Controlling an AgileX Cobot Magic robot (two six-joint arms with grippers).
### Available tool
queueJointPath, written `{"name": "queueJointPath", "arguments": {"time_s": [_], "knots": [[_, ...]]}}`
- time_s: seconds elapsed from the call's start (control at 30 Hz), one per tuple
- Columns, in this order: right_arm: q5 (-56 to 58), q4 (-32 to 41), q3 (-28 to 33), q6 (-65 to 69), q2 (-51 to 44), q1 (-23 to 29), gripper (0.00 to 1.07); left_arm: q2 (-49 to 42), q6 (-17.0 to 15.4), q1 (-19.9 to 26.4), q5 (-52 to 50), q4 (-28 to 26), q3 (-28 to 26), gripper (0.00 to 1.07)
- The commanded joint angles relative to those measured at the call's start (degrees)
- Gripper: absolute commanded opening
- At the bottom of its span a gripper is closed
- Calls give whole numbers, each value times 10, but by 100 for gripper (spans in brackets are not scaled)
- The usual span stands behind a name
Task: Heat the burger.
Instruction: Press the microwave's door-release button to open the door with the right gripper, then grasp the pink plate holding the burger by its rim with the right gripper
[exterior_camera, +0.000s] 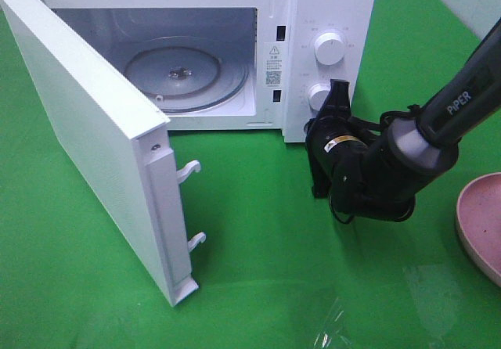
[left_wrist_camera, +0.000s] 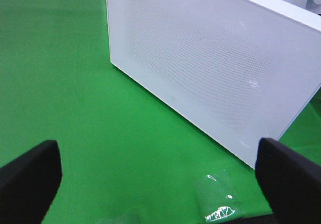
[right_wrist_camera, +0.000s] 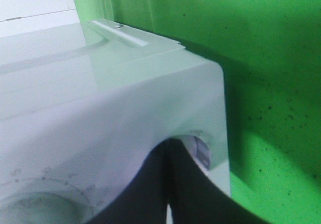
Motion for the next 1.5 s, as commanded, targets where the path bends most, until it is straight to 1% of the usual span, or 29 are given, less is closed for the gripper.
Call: {"name": "queueJointPath", "arguments": {"time_s": [0.03, 0.33, 0.37, 0.43, 0.47, 0.57, 0.63, 0.67, 0.73, 0.77, 0.8, 0.83, 0.87, 0.9, 0.93, 1.03, 1.07, 1.13, 1.17, 1.2, 1.23, 1.27, 1.3, 1.33, 1.37, 1.4, 1.43, 1.47, 1.5], "knots": [[-46, -19, -1, 6, -22, 2, 0, -2, -3, -1, -10, 1, 2, 96], [32, -23, 58, -17, -75, 9, 0, -2, -3, -1, -10, 1, 2, 96], [70, -25, 70, -32, -96, 9, 0, -2, -3, -1, -10, 1, 2, 96], [96, -25, 76, -45, -107, 9, 0, -2, -3, -1, -10, 1, 2, 96], [140, -25, 87, -72, -127, 9, 0, -2, -3, -1, -10, 1, 2, 96], [183, -25, 95, -108, -147, 9, 0, -2, -3, -1, -10, 1, 2, 96], [234, -25, 104, -184, -182, 9, 0, -2, -3, -1, -10, 1, 2, 96], [234, -25, 104, -184, -182, 9, 0, -2, -3, -1, -10, 1, 2, 96], [270, -25, 105, -235, -203, 9, 0, -2, -3, -1, -10, 1, 2, 96], [312, -25, 105, -313, -224, 9, 0, -2, -3, -1, -10, 1, 2, 96], [312, -25, 105, -313, -224, 9, 0, -2, -3, -1, -10, 1, 2, 96], [359, -25, 105, -398, -247, 9, 1, -2, -3, -1, -10, 1, 2, 96], [387, -25, 105, -436, -259, 9, 1, -2, -3, -1, -10, 1, 2, 96], [387, -25, 105, -436, -259, 9, 1, -2, -3, -1, -10, 1, 2, 96], [457, -25, 105, -513, -284, 6, 1, -2, -3, -1, -10, 1, 2, 96], [492, -25, 105, -553, -296, 6, 1, -2, -3, -1, -10, 1, 2, 96], [534, -31, 105, -595, -307, 6, 2, -2, -3, -1, -10, 1, 2, 96], [551, -39, 105, -607, -312, 6, 2, -2, -3, -1, -10, 1, 2, 96], [589, -61, 104, -626, -319, 6, 2, -2, -3, -1, -10, 1, 2, 96], [589, -61, 104, -626, -319, 6, 2, -2, -3, -1, -10, 1, 2, 96], [631, -100, 104, -627, -323, 6, 3, -2, -3, -1, -10, 1, 2, 96], [649, -119, 104, -627, -325, 6, 3, -2, -2, -1, -10, 1, 2, 96], [649, -119, 104, -627, -325, 6, 3, -2, -2, -1, -10, 1, 2, 96], [689, -167, 104, -627, -332, 6, 4, -2, -2, -1, -10, 1, 2, 96], [689, -167, 104, -627, -332, 6, 4, -2, -2, -1, -10, 1, 2, 96], [726, -203, 104, -626, -343, 6, 5, -2, -2, -1, -10, 1, 2, 96], [726, -203, 104, -626, -343, 6, 5, -2, -2, -1, -10, 1, 2, 96], [758, -234, 104, -629, -356, 6, 6, -2, -2, -1, -10, 1, 2, 96], [758, -234, 104, -629, -356, 6, 6, -2, -2, -1, -10, 1, 2, 96]]}}
